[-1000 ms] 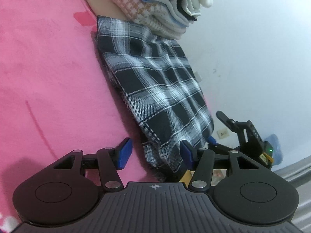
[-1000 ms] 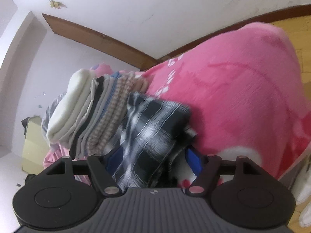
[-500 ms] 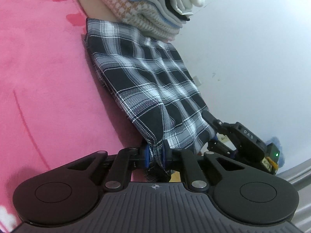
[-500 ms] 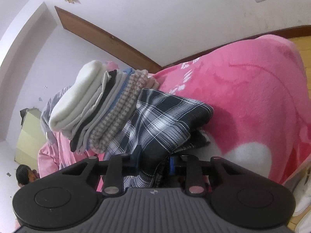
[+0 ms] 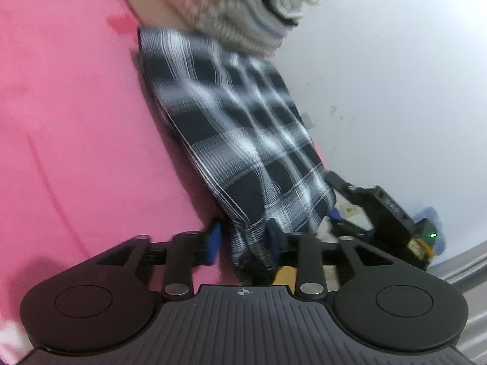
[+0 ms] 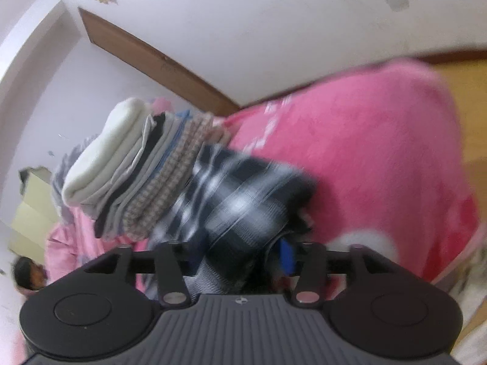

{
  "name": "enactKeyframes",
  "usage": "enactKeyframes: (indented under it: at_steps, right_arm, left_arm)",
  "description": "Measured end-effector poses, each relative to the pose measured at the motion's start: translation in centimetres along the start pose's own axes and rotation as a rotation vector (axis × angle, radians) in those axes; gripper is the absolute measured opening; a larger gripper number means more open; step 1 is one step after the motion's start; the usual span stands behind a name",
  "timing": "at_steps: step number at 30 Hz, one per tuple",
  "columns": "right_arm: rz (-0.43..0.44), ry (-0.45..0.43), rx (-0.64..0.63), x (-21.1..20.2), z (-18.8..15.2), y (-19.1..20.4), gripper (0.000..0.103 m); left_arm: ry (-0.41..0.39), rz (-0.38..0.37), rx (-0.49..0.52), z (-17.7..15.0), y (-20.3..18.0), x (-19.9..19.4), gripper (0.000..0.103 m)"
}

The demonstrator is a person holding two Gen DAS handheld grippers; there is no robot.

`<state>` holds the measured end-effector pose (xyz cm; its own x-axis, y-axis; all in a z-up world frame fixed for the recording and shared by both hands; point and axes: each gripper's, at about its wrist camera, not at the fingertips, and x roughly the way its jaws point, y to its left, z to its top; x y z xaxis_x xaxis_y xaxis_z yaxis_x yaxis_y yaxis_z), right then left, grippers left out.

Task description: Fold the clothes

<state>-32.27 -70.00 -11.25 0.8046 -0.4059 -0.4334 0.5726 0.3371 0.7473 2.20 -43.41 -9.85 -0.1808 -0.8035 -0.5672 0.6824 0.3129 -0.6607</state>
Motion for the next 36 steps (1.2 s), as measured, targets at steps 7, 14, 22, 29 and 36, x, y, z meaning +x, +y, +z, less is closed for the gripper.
enactKeyframes:
  at_steps: [7, 14, 22, 29, 36]
  right_arm:
    - [-0.140, -0.134, -0.375, -0.1, 3.5, 6.8, 0.059]
    - [-0.104, 0.016, -0.758, 13.5, 3.8, 16.1, 0.041]
    - [-0.203, 0.181, -0.738, 21.6, 4.4, 13.7, 0.039]
    - [-0.203, 0.157, -0.713, 22.2, 5.1, 14.2, 0.039]
    - [-0.195, 0.054, -0.617, 16.0, 6.1, 13.6, 0.039]
  left_arm:
    - [-0.236, 0.132, 0.298, 3.6, -2.4, -2.7, 0.050]
    - [-0.244, 0.255, 0.392, 7.8, -1.3, 4.9, 0.047]
    - [-0.197, 0.287, 0.418, 7.7, 0.7, 6.4, 0.045]
    - [-0.211, 0.313, 0.386, 8.9, 1.3, 6.6, 0.049]
    - [-0.257, 0.279, 0.345, 9.1, 0.5, 1.9, 0.052]
